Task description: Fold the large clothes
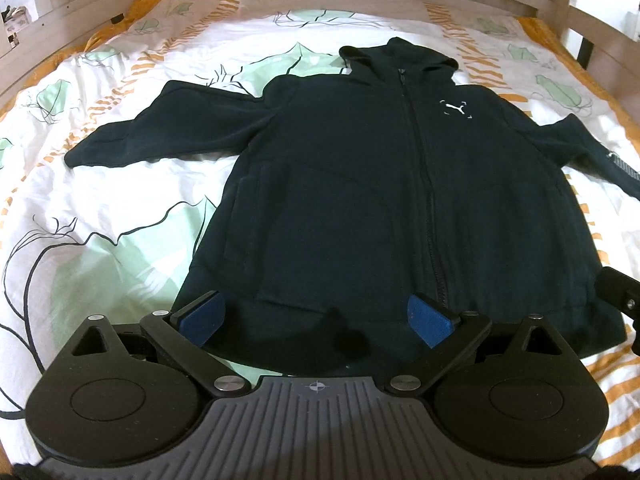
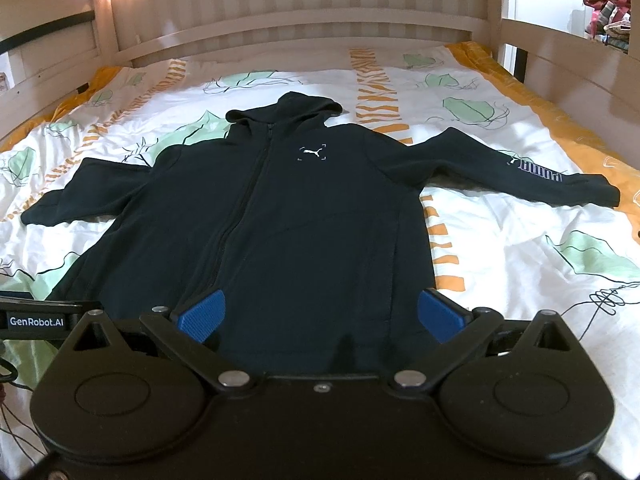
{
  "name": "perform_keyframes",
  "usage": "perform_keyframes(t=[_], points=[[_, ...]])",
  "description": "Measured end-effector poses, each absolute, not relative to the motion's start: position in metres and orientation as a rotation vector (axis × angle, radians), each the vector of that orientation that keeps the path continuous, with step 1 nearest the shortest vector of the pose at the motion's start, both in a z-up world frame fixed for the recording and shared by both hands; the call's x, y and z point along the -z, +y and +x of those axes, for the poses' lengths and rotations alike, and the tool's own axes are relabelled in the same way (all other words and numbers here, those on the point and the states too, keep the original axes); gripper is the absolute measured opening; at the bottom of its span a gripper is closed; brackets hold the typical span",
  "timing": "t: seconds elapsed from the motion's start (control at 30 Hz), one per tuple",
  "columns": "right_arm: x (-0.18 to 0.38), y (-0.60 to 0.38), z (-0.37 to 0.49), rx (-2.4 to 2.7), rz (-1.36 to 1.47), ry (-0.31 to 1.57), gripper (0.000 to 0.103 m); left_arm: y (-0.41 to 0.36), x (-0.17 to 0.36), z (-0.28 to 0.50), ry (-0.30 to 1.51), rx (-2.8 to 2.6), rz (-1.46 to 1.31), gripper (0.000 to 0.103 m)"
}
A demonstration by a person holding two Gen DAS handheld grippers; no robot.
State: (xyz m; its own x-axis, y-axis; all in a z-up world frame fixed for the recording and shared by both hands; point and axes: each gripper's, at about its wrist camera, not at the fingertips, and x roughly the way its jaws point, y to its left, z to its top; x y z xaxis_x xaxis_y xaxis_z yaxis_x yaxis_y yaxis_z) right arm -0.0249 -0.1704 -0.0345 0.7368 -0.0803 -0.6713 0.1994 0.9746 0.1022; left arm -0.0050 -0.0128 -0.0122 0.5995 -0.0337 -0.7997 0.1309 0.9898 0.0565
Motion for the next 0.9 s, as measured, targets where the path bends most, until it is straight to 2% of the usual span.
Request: perform_keyframes(t=[0.9], points=[[0.0375, -0.1729, -0.0188, 0.124, 0.188, 0.757, 0.102, -0.0149, 0.0182, -0.0021, 0.952, 0.102, 0.111, 0.099]])
